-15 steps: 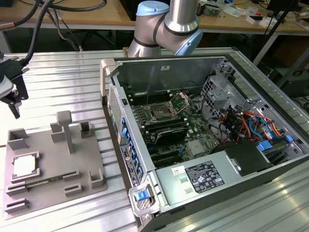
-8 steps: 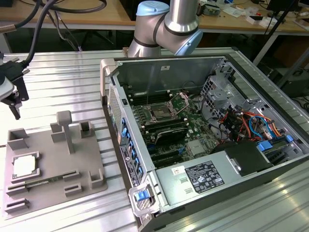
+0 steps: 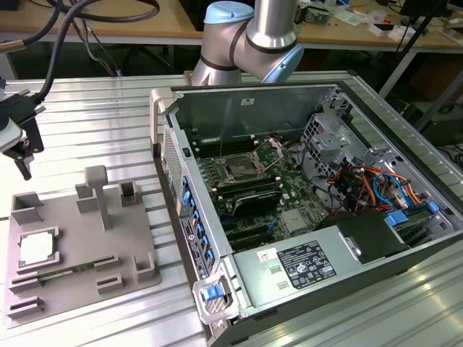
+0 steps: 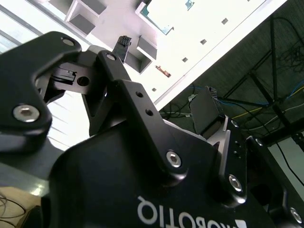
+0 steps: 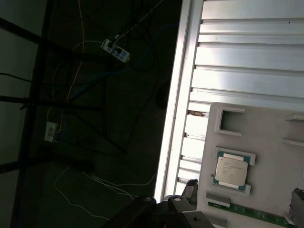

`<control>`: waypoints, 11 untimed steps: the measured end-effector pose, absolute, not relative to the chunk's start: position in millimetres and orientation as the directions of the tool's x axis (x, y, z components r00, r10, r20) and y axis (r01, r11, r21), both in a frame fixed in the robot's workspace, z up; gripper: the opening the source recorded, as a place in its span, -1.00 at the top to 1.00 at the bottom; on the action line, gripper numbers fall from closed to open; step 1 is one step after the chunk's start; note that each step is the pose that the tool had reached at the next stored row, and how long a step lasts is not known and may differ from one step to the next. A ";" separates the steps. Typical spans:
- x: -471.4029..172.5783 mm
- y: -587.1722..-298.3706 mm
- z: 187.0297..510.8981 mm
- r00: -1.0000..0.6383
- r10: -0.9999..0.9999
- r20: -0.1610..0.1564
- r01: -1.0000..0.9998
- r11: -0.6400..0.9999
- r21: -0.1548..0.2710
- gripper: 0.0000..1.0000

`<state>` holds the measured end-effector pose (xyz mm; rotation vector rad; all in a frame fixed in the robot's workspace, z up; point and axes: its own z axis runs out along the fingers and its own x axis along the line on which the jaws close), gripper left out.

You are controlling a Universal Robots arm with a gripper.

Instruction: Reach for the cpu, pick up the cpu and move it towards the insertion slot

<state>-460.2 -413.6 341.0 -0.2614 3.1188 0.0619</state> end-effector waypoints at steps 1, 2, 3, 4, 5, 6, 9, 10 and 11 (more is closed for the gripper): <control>-460.2 -413.6 340.9 -0.986 -0.166 -0.014 -0.167 0.985 0.038 -0.57; -460.2 -413.6 337.0 -0.986 -0.166 -0.014 -0.167 0.985 0.038 -0.57; -460.2 -413.6 333.1 -0.986 -0.166 -0.014 -0.167 0.985 0.038 -0.57; -460.2 -413.6 333.0 -0.986 -0.166 -0.014 -0.167 0.985 0.038 -0.57; -460.2 -413.6 332.9 -0.986 -0.166 -0.014 -0.167 0.985 0.038 -0.57; -460.2 -413.6 332.6 -0.986 -0.166 -0.014 -0.167 0.985 0.039 -0.57; -460.2 -413.6 331.4 -0.986 -0.166 -0.014 -0.167 0.985 0.039 -0.57; -460.2 -413.7 331.2 -0.986 -0.166 -0.014 -0.167 0.985 0.039 -0.57; -460.2 -413.6 331.1 -0.986 -0.166 -0.014 -0.167 0.985 0.039 -0.57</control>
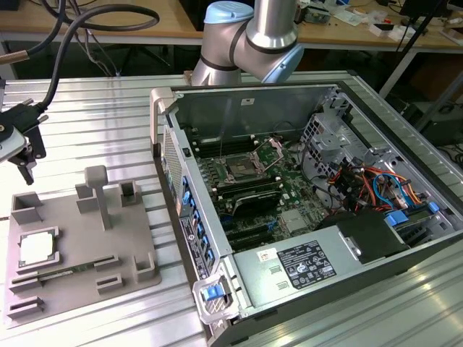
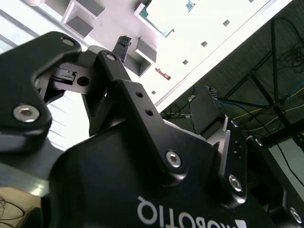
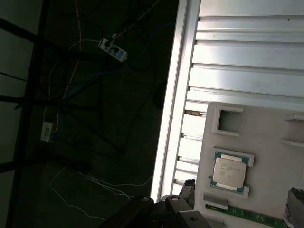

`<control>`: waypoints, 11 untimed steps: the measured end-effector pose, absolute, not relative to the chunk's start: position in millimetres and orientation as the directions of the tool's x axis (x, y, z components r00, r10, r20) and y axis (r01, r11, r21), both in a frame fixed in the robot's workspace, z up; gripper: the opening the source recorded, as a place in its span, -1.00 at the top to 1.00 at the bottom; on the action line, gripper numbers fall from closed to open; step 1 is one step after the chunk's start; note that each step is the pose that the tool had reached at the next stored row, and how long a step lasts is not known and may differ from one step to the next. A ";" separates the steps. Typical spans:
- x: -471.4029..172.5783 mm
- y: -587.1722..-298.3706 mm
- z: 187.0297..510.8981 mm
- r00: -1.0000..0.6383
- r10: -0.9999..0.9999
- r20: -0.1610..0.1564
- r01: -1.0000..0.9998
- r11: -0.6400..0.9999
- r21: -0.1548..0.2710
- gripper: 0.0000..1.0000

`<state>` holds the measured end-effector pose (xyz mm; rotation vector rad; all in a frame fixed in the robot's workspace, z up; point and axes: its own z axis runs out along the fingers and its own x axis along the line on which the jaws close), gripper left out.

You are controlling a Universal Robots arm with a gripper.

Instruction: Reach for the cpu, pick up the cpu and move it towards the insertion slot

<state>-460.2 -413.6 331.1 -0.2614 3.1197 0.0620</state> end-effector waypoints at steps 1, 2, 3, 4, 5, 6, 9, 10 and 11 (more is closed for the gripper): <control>-460.2 -413.6 330.9 -0.986 -0.166 -0.014 -0.167 0.985 0.039 -0.57; -460.2 -413.7 330.7 -0.986 -0.166 -0.014 -0.167 0.985 0.039 -0.57; -460.2 -413.7 330.5 -0.986 -0.166 -0.014 -0.167 0.985 0.039 -0.57; -460.2 -413.7 330.3 -0.986 -0.166 -0.014 -0.167 0.985 0.039 -0.57; -460.2 -413.7 330.1 -0.986 -0.166 -0.014 -0.167 0.985 0.039 -0.57; -460.2 -413.7 330.0 -0.986 -0.166 -0.014 -0.167 0.985 0.039 -0.57; -460.2 -413.7 329.4 -0.986 -0.166 -0.014 -0.167 0.985 0.039 -0.57; -460.2 -413.7 329.3 -0.986 -0.166 -0.014 -0.167 0.985 0.039 -0.57; -460.2 -413.6 329.1 -0.986 -0.166 -0.014 -0.167 0.985 0.039 -0.57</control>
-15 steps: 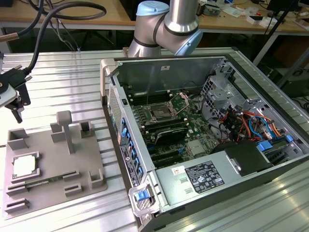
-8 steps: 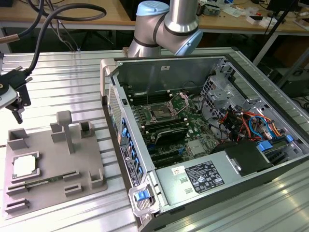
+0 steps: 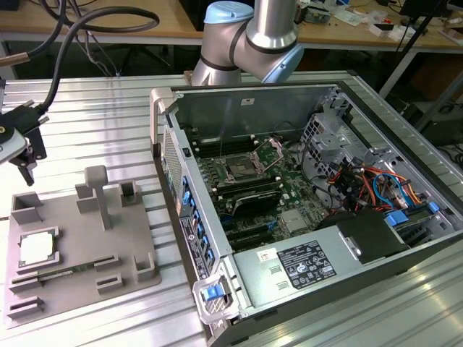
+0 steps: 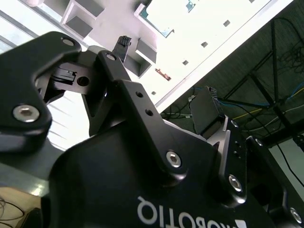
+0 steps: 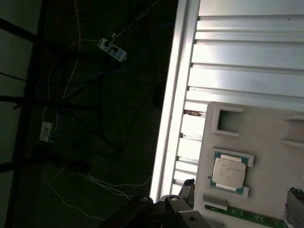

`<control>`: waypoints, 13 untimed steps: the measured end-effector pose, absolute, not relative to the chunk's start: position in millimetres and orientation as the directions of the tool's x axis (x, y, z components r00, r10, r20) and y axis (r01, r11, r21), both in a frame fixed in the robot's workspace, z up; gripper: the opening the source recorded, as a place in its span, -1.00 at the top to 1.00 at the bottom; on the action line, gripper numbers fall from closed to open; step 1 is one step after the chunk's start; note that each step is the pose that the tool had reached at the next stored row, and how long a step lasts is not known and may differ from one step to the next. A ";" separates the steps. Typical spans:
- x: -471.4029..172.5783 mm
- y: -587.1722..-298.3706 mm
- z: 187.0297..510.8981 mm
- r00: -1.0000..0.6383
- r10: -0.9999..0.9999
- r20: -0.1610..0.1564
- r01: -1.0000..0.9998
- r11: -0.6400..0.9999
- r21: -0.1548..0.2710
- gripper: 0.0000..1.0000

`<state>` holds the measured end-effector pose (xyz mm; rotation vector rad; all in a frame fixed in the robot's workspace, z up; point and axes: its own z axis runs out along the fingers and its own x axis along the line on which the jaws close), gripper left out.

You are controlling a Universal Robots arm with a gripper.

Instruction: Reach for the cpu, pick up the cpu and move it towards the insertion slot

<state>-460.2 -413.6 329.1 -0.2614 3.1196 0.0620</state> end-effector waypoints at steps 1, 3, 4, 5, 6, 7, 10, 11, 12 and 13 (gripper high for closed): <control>-460.2 -413.7 328.9 -0.986 -0.166 -0.014 -0.167 0.985 0.039 -0.57; -460.2 -413.7 328.5 -0.986 -0.166 -0.014 -0.167 0.985 0.039 -0.57; -460.2 -413.7 327.5 -0.986 -0.166 -0.014 -0.167 0.985 0.039 -0.57; -460.2 -413.7 326.9 -0.986 -0.166 -0.014 -0.167 0.985 0.039 -0.57; -460.2 -413.7 326.9 -0.986 -0.166 -0.014 -0.167 0.985 0.039 -0.57; -460.2 -413.7 326.8 -0.986 -0.166 -0.014 -0.167 0.985 0.039 -0.57; -460.2 -413.8 326.1 -0.986 -0.166 -0.014 -0.167 0.985 0.039 -0.57; -460.2 -413.8 325.8 -0.986 -0.166 -0.014 -0.167 0.985 0.039 -0.57; -460.2 -413.8 325.5 -0.986 -0.166 -0.014 -0.167 0.985 0.039 -0.57; -460.2 -413.9 325.3 -0.986 -0.166 -0.014 -0.167 0.985 0.039 -0.57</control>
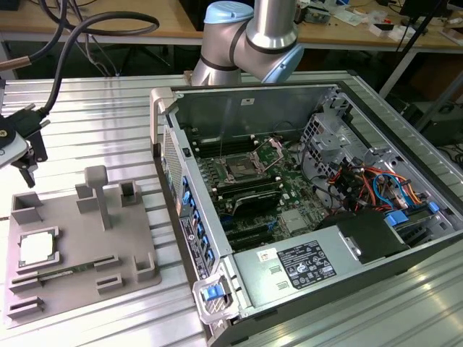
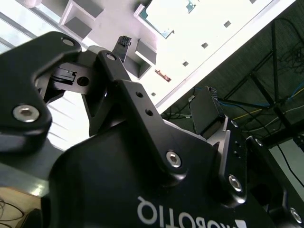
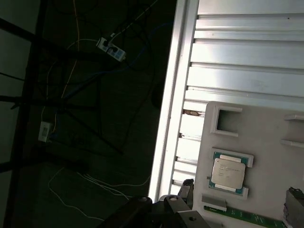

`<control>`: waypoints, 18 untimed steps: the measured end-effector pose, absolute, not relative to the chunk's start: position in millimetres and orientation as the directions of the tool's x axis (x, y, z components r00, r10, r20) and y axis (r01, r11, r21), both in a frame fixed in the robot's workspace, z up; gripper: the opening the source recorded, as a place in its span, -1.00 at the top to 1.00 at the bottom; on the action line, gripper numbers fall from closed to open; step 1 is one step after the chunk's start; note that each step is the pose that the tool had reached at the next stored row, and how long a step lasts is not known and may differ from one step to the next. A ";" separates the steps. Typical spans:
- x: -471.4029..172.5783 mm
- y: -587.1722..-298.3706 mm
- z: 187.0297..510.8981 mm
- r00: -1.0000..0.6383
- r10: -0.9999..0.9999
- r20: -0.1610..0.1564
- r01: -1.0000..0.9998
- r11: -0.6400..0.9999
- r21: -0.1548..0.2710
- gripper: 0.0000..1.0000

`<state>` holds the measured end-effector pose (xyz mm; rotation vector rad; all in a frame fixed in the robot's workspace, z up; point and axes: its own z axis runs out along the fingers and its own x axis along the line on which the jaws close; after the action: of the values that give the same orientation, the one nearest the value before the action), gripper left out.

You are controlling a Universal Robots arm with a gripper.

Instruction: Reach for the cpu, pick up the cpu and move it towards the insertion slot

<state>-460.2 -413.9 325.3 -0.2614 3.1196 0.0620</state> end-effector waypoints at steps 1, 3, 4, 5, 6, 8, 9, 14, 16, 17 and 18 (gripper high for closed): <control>-460.2 -413.9 325.1 -0.986 -0.166 -0.014 -0.167 0.985 0.039 -0.57; -460.2 -414.0 324.4 -0.986 -0.166 -0.013 -0.167 0.985 0.039 -0.57; -460.2 -414.1 324.3 -0.986 -0.166 -0.013 -0.167 0.985 0.039 -0.57; -460.2 -414.1 324.1 -0.986 -0.166 -0.013 -0.167 0.985 0.039 -0.57; -460.2 -414.1 323.9 -0.986 -0.166 -0.013 -0.167 0.985 0.039 -0.57; -460.2 -414.1 323.4 -0.986 -0.166 -0.013 -0.167 0.985 0.039 -0.57; -460.2 -414.1 323.2 -0.986 -0.166 -0.013 -0.167 0.985 0.039 -0.57; -460.2 -414.4 322.7 -0.986 -0.166 -0.013 -0.166 0.985 0.039 -0.57; -460.2 -414.4 322.7 -0.986 -0.166 -0.013 -0.167 0.985 0.037 -0.57; -460.2 -414.4 322.7 -0.986 -0.166 -0.013 -0.167 0.985 0.037 -0.57; -460.2 -414.4 322.6 -0.986 -0.166 -0.013 -0.167 0.985 0.037 -0.57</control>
<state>-460.2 -414.4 322.6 -0.2615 3.1206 0.0596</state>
